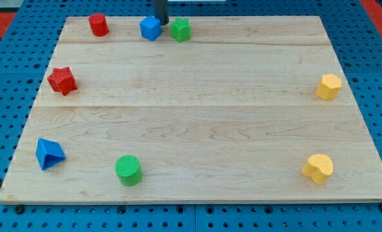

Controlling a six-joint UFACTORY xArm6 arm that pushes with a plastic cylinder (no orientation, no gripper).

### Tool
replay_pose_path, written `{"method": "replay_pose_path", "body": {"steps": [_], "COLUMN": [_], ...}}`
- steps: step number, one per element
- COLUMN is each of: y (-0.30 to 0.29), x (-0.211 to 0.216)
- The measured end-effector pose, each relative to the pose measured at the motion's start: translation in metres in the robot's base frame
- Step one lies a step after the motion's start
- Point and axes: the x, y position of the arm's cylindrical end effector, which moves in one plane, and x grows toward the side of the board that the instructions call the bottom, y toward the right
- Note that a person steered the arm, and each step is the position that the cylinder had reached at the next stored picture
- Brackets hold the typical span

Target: Move your arm diagonally to the blue triangle

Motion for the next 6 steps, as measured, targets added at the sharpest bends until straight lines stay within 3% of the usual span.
{"method": "replay_pose_path", "body": {"steps": [1, 3, 4, 5, 6], "y": [0.000, 0.002, 0.005, -0.007, -0.041], "x": [0.056, 0.079, 0.137, 0.168, 0.168]}}
